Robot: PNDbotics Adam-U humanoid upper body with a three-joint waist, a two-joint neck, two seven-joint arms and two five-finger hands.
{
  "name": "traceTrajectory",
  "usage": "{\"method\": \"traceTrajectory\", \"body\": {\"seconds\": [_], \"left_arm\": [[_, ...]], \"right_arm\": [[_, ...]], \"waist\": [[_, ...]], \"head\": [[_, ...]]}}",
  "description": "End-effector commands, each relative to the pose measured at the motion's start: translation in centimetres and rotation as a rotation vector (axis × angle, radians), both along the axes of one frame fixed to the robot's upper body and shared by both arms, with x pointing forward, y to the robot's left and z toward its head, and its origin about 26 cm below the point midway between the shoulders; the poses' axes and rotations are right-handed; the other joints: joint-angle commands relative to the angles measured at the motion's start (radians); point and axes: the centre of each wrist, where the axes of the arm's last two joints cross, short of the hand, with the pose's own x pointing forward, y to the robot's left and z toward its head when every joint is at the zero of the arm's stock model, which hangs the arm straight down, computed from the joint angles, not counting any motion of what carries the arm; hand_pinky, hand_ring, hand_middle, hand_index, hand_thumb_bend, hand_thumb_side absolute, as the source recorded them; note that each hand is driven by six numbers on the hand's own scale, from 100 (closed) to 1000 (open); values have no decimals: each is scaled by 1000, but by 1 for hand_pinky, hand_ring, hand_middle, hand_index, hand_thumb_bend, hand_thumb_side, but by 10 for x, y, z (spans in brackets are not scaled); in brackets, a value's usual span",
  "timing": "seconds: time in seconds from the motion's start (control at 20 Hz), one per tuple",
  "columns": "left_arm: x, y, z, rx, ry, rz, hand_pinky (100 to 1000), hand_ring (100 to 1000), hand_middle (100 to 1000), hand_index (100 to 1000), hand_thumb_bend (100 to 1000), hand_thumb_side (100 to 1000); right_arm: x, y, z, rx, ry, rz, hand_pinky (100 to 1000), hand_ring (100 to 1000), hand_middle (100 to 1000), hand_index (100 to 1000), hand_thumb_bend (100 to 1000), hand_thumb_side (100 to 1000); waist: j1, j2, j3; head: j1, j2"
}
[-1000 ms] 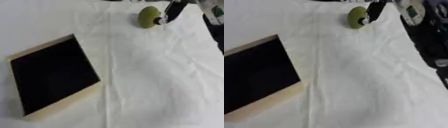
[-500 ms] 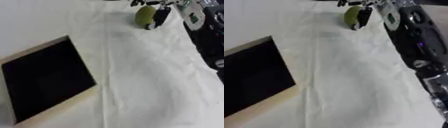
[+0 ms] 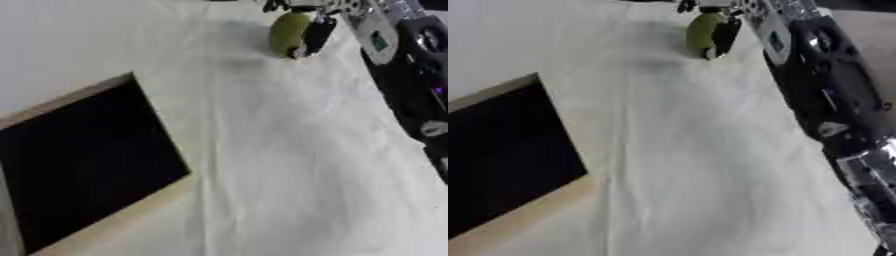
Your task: Pick up objects on the table and place them in the box.
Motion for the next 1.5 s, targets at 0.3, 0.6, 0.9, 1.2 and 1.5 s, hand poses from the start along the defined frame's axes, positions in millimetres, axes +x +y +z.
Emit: {"method": "traceTrajectory", "body": {"seconds": [0.3,0.6,0.9,1.2,1.5], "left_arm": [[-2,0,8,27,-25,-3,503,602,659,721,421,554],[-1,-1,9,29,-26,-9,503,603,659,720,420,554],[-1,-1,9,29,-27,-12,502,604,659,720,416,555],[-1,-2,9,29,-27,-15,503,604,660,720,415,556],[-1,-2,9,28,-25,-14,503,605,660,720,412,556]], "right_arm": [[-6,-12,21,2,-86,-61,915,919,924,978,326,100],[0,-14,19,-23,-62,-125,915,920,923,969,333,100],[6,-20,15,-11,-23,-176,909,913,916,965,321,100],[10,-21,12,-8,-1,-203,901,903,904,954,318,100],[10,-20,11,1,-33,-188,843,815,702,792,364,100]], "waist": [[5,-20,3],[5,-17,9],[2,-13,14],[0,-11,17],[0,-11,16]], "head": [[-5,-14],[-15,-19],[-26,-17],[-48,-15],[-52,-12]]}}
